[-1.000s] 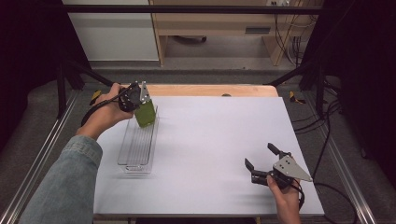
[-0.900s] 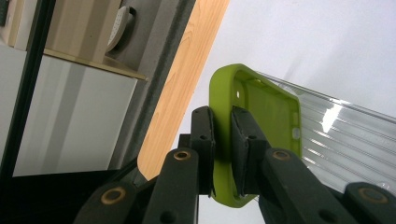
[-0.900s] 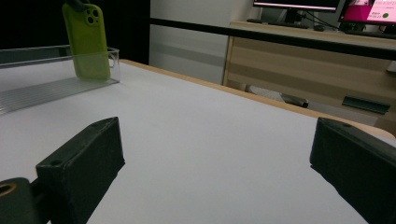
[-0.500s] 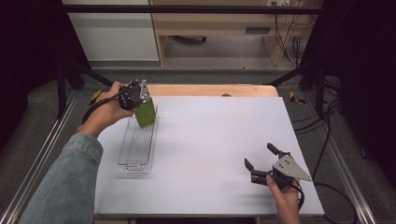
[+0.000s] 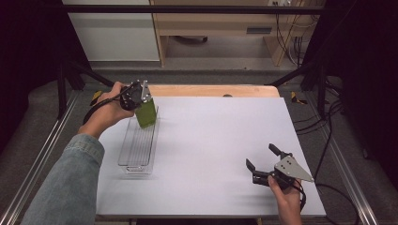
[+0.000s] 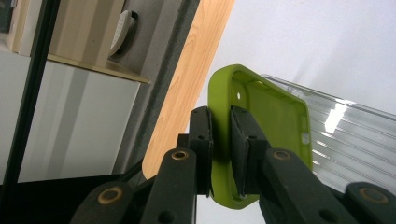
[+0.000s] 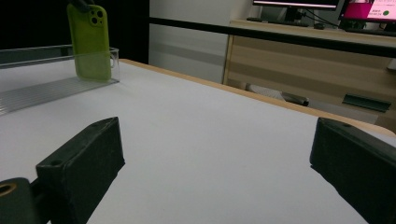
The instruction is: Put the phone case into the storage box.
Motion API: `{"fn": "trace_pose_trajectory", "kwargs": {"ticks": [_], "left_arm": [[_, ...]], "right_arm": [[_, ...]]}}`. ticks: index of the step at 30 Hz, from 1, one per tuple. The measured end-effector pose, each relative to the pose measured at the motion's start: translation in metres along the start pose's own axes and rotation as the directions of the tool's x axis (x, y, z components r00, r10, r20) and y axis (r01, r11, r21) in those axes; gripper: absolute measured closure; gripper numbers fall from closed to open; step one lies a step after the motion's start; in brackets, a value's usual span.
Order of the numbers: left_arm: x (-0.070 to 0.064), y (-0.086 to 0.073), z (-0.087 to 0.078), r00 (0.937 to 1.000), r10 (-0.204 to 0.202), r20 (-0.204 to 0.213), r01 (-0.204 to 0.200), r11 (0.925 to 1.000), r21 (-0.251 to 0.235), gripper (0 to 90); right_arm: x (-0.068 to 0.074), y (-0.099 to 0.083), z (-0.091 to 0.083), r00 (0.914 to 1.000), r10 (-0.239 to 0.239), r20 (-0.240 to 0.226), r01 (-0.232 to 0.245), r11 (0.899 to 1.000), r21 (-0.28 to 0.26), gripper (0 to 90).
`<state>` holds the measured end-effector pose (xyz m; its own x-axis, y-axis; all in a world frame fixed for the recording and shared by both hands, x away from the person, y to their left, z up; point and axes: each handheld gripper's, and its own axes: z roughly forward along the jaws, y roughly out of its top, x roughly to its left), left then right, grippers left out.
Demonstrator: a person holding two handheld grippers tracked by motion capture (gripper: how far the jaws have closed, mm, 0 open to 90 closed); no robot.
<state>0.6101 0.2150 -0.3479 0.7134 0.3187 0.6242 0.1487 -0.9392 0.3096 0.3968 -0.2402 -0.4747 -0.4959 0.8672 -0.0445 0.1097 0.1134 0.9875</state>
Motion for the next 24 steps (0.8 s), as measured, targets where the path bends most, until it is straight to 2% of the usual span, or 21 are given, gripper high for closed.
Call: {"fn": "trace_pose_trajectory", "kwargs": {"ticks": [20,24], "left_arm": [[0.0000,-0.0025,0.0051,0.9991,0.021,-0.036,-0.021,0.9998,-0.003,77.9],[0.0004,-0.0023,0.0054,0.9985,0.036,-0.041,-0.036,0.9993,0.004,77.8]], "right_arm": [[0.0004,-0.0001,0.0007,1.0000,0.004,-0.003,-0.004,1.000,0.003,3.2],[0.0007,-0.0003,0.0011,1.0000,0.001,-0.003,-0.001,1.000,0.005,3.2]]}}
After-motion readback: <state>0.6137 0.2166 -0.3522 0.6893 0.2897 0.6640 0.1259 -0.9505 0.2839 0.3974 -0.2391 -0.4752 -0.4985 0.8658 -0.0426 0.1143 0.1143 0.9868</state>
